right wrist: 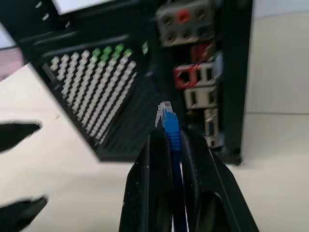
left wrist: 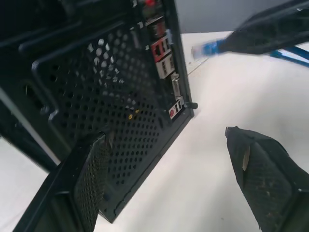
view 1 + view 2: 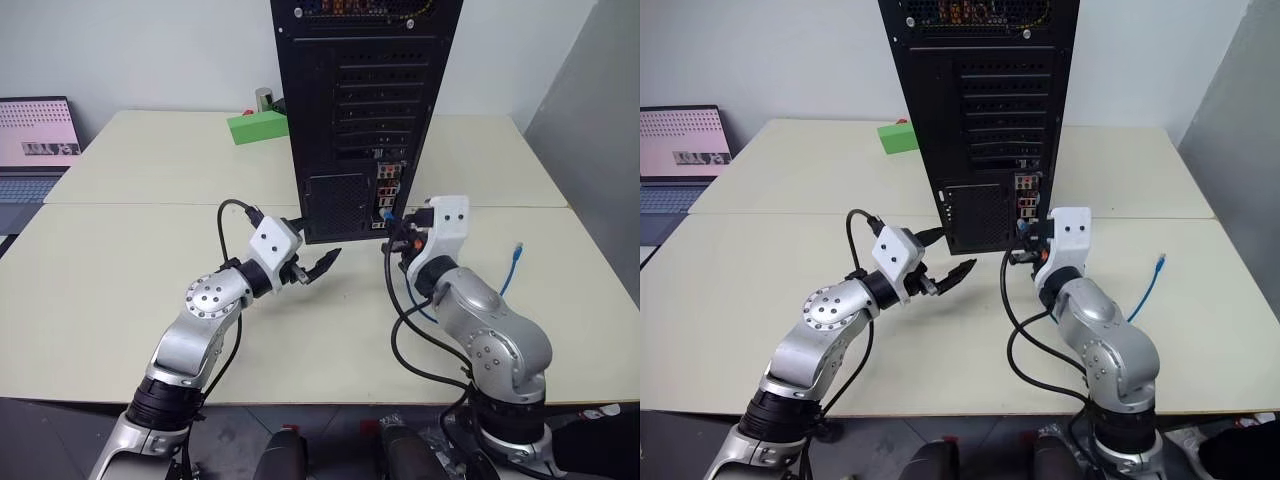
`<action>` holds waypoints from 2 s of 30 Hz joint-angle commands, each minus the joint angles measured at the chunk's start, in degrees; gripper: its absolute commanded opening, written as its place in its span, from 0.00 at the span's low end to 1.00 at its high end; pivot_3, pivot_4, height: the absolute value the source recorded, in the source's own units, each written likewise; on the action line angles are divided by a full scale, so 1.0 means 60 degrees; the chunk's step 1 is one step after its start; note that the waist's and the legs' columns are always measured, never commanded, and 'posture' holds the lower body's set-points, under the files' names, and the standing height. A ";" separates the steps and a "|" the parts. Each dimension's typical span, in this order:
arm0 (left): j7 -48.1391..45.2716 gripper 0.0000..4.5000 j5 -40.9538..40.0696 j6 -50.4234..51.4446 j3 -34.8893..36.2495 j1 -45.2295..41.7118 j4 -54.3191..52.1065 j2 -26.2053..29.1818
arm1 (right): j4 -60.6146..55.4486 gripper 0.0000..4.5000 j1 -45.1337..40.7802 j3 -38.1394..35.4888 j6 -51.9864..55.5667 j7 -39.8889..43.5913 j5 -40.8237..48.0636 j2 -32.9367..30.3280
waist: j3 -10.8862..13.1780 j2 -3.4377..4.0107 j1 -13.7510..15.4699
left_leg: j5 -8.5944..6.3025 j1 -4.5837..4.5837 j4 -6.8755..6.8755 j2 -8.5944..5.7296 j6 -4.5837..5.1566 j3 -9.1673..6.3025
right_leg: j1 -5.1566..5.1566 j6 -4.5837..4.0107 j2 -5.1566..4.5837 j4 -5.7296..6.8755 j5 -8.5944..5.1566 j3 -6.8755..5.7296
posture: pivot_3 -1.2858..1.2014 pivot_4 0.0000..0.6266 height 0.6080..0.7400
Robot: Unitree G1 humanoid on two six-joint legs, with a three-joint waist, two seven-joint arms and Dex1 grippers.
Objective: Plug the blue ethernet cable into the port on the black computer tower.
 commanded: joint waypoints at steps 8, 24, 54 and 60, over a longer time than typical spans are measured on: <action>0.0134 0.87 -0.0353 0.0608 0.0691 -0.0227 -0.0507 -0.0408 | 0.0679 0.00 -0.0542 0.0196 -0.1034 -0.0347 -0.0644 0.0836 | 0.0000 0.0000 -0.0001 | 0.0000 -0.0002 -0.0002 0.0000 0.0000 0.0001 | -0.0003 -0.0001 0.0000 0.0000 0.0000 0.0001 | 0.52 0.24 1.00; 0.0095 0.87 -0.0404 0.0735 0.0913 -0.0256 -0.0582 -0.0475 | 0.1489 0.00 -0.0868 0.0364 -0.1684 -0.0207 -0.1109 0.1112 | 0.0000 0.0000 0.0000 | 0.0000 -0.0003 -0.0004 0.0000 0.0000 0.0001 | -0.0005 -0.0001 -0.0001 -0.0001 0.0001 0.0001 | 0.52 0.24 1.00; 0.0130 0.87 -0.0218 0.0524 0.0824 -0.0181 -0.0600 -0.0499 | 0.2048 0.00 -0.0910 0.0563 -0.2308 0.0168 -0.2080 0.0933 | 0.0000 0.0000 0.0001 | 0.0000 -0.0006 -0.0005 0.0000 0.0000 0.0001 | -0.0007 -0.0001 -0.0001 -0.0003 0.0000 0.0001 | 0.52 0.24 1.00; 0.0092 0.87 -0.0203 0.0504 0.0805 -0.0166 -0.0619 -0.0486 | 0.2230 0.00 -0.0920 0.0585 -0.2491 0.0161 -0.2223 0.0938 | 0.0000 0.0000 0.0001 | 0.0000 -0.0005 -0.0006 0.0000 0.0000 0.0001 | -0.0008 -0.0001 -0.0001 -0.0004 0.0000 0.0002 | 0.52 0.24 1.00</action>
